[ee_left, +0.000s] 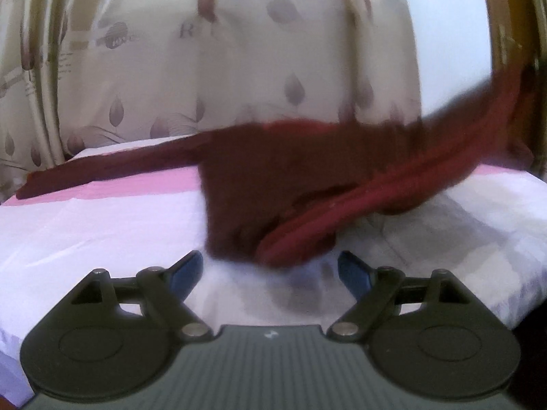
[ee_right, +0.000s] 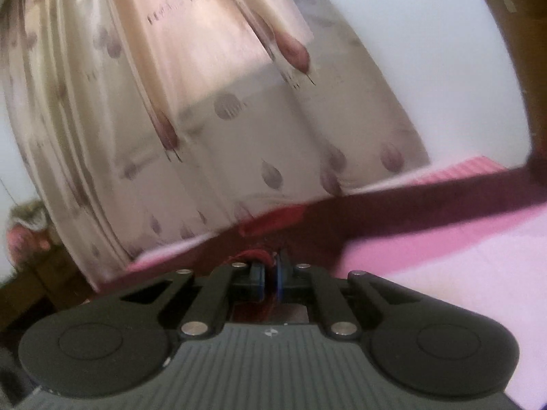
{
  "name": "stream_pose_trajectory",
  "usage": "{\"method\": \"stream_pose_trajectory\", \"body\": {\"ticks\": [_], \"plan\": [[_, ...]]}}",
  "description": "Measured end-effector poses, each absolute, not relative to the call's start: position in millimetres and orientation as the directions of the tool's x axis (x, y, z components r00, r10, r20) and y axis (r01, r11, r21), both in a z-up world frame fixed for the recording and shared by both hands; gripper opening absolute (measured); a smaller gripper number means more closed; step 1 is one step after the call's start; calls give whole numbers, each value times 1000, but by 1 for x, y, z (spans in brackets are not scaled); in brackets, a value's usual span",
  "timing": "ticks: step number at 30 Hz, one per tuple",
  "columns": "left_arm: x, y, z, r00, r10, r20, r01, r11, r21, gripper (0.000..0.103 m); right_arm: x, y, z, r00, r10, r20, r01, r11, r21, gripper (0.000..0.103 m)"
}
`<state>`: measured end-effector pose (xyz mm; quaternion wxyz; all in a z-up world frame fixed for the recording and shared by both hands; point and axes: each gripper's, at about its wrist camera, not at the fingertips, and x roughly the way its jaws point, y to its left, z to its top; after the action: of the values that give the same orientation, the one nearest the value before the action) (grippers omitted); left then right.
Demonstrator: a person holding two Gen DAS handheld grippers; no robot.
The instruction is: Fold small clothes
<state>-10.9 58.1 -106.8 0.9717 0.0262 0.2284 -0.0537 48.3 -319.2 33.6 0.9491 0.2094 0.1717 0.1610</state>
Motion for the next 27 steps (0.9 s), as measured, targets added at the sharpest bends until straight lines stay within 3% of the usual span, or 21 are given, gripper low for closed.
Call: {"method": "stream_pose_trajectory", "body": {"ticks": [4, 9, 12, 15, 18, 20, 22, 23, 27], "plan": [[5, 46, -99, 913, -4, -408, 8, 1000, 8, 87, 68, -318, 64, 888, 408, -214, -274, 841, 467, 10], [36, 33, -97, 885, 85, -458, -76, 996, 37, 87, 87, -319, 92, 890, 426, -164, -299, 815, 496, 10], [36, 22, -93, 898, 241, -368, -182, 965, 187, 85, 92, -320, 103, 894, 426, -141, -306, 808, 503, 9], [29, 37, -77, 912, 259, -319, -204, 959, 195, 57, 92, -326, 106, 896, 425, -131, -305, 801, 515, 9], [7, 59, -42, 929, 277, -244, -238, 955, 178, 56, 90, -332, 98, 895, 421, -149, -285, 795, 535, 9], [-12, 72, -20, 943, 235, -238, -199, 966, 164, 58, 80, -340, 87, 898, 414, -150, -261, 774, 576, 9], [-30, 81, -12, 944, 234, -234, -195, 964, 181, 83, 61, -348, 75, 902, 404, -151, -238, 758, 607, 9], [-42, 85, -13, 941, 260, -215, -219, 956, 194, 88, 49, -351, 67, 903, 399, -159, -224, 754, 617, 9], [-66, 100, -42, 923, 312, -226, -247, 930, 274, 91, 0, -354, 25, 880, 380, -283, -135, 774, 619, 9]]}}
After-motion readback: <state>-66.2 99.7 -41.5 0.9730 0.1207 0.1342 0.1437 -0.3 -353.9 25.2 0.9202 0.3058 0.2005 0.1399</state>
